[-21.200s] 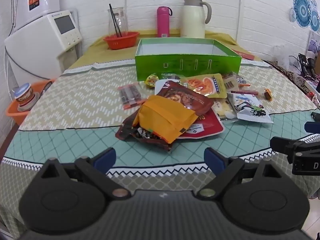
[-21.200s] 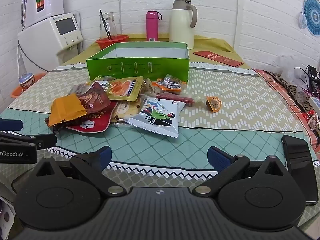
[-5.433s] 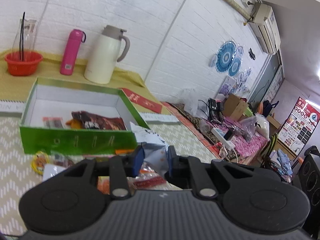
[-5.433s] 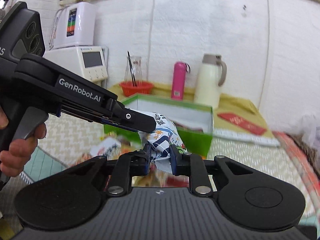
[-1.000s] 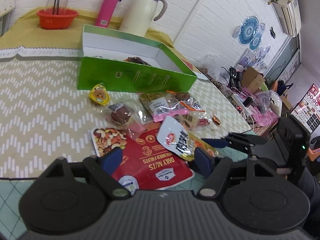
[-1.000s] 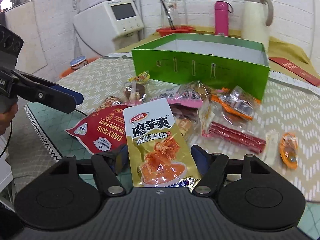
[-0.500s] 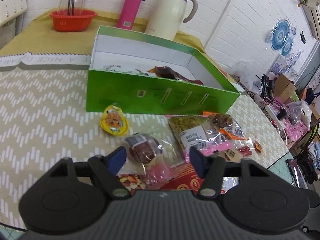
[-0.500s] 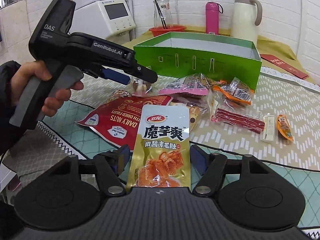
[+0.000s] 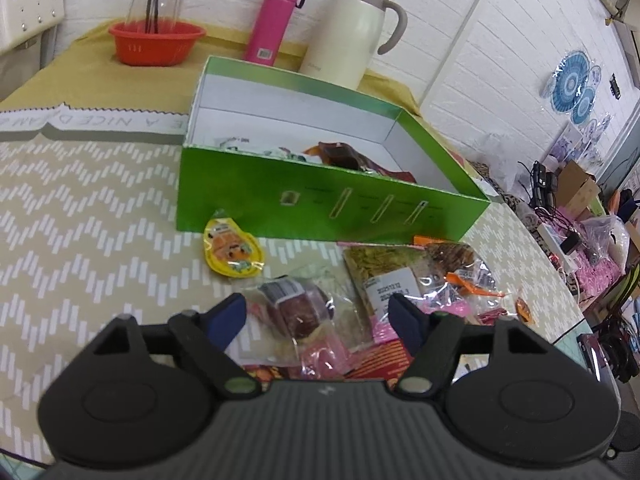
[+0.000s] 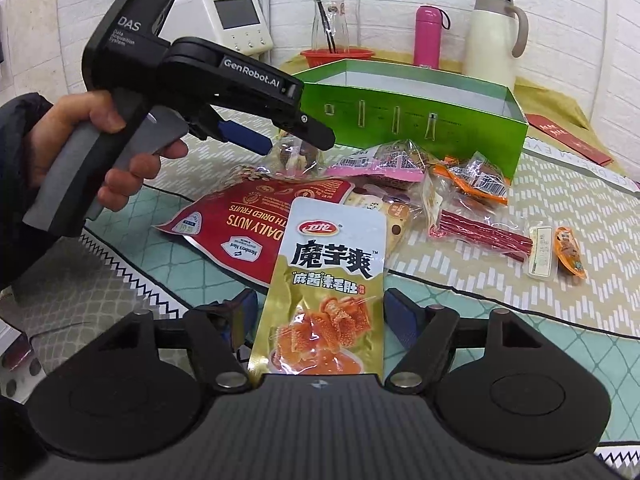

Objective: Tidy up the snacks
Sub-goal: 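Grasp the yellow konjac packet with the right gripper while the left grasps a clear bag of brown snack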

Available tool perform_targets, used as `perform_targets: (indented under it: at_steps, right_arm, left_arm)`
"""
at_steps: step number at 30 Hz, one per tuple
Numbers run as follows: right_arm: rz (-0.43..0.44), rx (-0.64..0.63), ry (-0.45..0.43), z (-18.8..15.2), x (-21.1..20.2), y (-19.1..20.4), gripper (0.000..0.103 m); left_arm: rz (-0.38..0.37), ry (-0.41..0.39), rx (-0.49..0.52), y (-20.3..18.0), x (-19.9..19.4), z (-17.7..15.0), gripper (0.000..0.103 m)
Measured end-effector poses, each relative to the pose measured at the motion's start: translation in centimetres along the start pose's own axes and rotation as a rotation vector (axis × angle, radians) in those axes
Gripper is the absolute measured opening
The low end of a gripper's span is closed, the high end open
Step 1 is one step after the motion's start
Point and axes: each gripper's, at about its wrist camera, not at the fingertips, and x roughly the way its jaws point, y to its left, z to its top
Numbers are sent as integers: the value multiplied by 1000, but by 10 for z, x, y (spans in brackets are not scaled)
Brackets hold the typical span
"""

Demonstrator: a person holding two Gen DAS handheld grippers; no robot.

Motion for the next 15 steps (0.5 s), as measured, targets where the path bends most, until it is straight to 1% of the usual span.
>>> perform_targets:
  at_steps: [1,2,4,6,8,9,12,15]
  right_arm:
    - [-3,-6,-3,-1,0,0,103]
    - [-11,-6,-11,-2,-1,1,103]
    - [-26,-30,-34,-7,-2,5,98]
    - [-22,-17,-48,-9,-3,4,94]
    - [-9,5,-54,-7,-6,1,78]
    - [-15,8,-60,-5,-9,2,75]
    - [-29,-9,-78,-1,-16,3,73]
    - [-22,-5,-106,6,-26,1,72]
  left_arm:
    - [-1,14,-8,2,5,0,56]
    - [5,9,4,3,8,0,47]
    - [26,0,25,0,9,-2,48]
    - [9,6,13,-1,7,-3,47]
    - [6,-2,17,-4,3,-4,46]
    - [5,-10,28,-6,-2,-5,46]
    - [-37,-33,27,-9,-17,-4,46]
    - [-61,-66,49,-17,-34,-1,46]
